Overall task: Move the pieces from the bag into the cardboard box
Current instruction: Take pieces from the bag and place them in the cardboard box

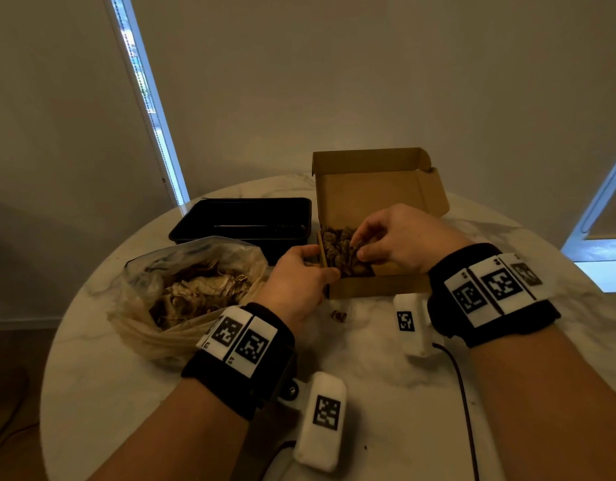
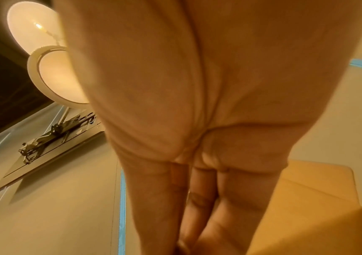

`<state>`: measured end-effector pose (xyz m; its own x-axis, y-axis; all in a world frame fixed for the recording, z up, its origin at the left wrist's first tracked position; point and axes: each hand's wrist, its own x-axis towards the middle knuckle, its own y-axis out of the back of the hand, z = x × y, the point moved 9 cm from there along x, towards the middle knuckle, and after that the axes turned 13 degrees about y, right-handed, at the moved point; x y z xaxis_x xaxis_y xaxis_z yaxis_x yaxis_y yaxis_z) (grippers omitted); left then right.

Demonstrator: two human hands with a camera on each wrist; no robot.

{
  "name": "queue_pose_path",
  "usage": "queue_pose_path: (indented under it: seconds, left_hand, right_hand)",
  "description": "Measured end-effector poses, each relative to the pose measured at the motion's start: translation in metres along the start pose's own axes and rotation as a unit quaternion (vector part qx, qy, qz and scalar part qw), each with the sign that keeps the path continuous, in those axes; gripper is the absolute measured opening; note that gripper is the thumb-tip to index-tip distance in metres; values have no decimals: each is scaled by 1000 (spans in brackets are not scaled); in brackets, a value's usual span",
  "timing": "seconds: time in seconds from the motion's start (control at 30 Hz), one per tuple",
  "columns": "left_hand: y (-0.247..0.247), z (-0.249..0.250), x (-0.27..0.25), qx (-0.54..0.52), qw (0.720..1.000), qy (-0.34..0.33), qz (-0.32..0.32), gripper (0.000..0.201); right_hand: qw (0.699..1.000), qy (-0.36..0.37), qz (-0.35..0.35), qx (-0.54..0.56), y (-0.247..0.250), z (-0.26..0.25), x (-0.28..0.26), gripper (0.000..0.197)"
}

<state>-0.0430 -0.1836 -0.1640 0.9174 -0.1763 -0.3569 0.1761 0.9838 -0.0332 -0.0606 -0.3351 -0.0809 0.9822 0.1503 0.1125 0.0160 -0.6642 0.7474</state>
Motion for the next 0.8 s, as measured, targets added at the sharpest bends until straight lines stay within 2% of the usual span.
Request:
queue_pose_path:
  seconds: [0.1, 0.3, 0.5, 0.63, 0.8]
  left_hand:
    - [-2, -2, 3, 0, 1000, 5, -1, 57]
    - [-5, -5, 7, -2, 1000, 6, -4, 56]
    - [-6, -6, 8, -5, 1000, 8, -10, 54]
    - [-6, -8, 11, 5, 1000, 14, -7, 56]
    - [-6, -9, 13, 6, 1000, 11, -4, 54]
  right_hand:
    - [999, -22, -21, 12, -10, 4, 1, 11]
    - [995, -36, -61, -67, -17, 7, 4, 4]
    - [993, -63, -49, -88, -14, 14, 5, 2]
    - [991, -74, -58, -98, -15, 17, 7, 9]
    - [995, -60, -26, -73, -8, 14, 5, 1]
